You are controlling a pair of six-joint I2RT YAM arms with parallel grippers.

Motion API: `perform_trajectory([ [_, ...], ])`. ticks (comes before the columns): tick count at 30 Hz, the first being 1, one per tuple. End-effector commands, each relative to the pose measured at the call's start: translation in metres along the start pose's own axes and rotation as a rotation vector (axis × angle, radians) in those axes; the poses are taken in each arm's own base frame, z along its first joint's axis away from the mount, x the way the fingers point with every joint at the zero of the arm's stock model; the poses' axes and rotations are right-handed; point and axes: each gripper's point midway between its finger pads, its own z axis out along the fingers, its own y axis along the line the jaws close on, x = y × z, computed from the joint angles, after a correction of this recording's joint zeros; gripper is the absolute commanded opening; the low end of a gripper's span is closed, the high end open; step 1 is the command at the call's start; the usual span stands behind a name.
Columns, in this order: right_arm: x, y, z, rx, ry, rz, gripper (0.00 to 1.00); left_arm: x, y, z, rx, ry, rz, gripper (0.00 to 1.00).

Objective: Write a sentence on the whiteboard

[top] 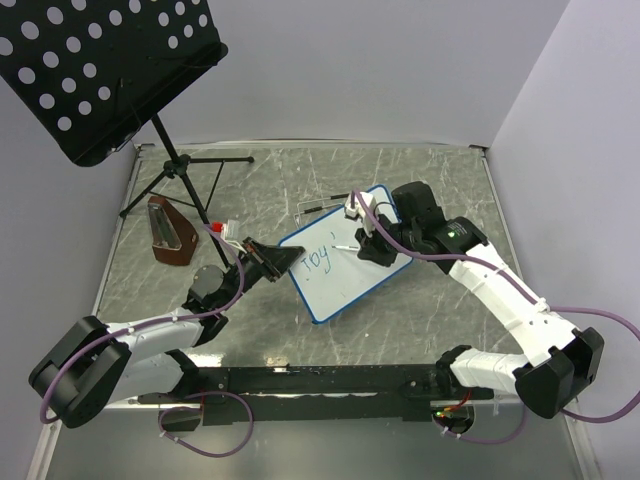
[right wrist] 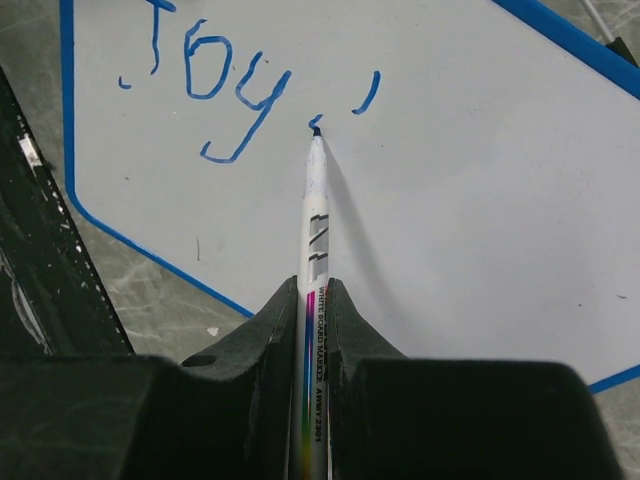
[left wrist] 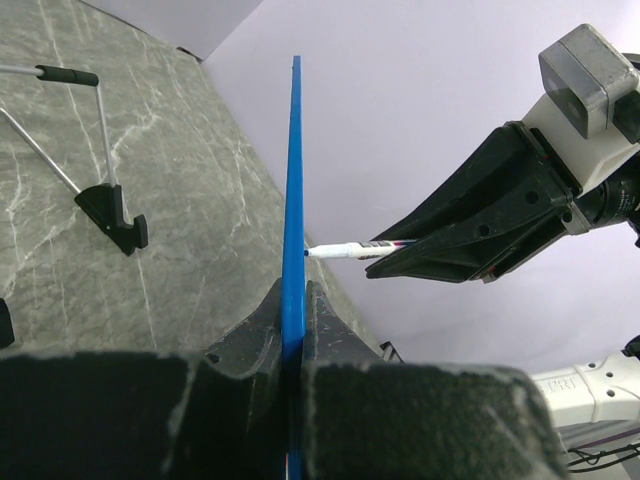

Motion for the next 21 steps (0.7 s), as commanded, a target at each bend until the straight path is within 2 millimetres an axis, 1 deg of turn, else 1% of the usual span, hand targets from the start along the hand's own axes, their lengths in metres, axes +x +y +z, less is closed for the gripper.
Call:
perform_trajectory([
  [1,-0.012,-0.02,-0.006,0.113,-0.023,0.006,0.0,-0.04,-0.059,0.004,0.208,-0.135,-0.005,0.01],
  [7,-0.013,-0.024,-0.008,0.137,-0.027,0.02,0.0,-0.041,-0.059,0.003,0.207,-0.14,-0.006,0.01],
  [10,-0.012,-0.02,-0.006,0.113,-0.023,0.009,0.0,-0.041,-0.058,0.002,0.205,-0.138,-0.005,0.01],
  [14,-0.001,-0.006,-0.006,0.035,0.011,-0.021,0.0,-0.041,-0.058,0.002,0.204,-0.139,-0.004,0.01],
  [15,-0.002,-0.002,-0.006,0.014,0.008,-0.029,0.0,-0.042,-0.058,0.002,0.204,-0.141,-0.003,0.01],
  [21,0.005,0.004,-0.01,-0.011,0.028,-0.059,0.0,-0.042,-0.057,0.002,0.202,-0.141,-0.004,0.01],
])
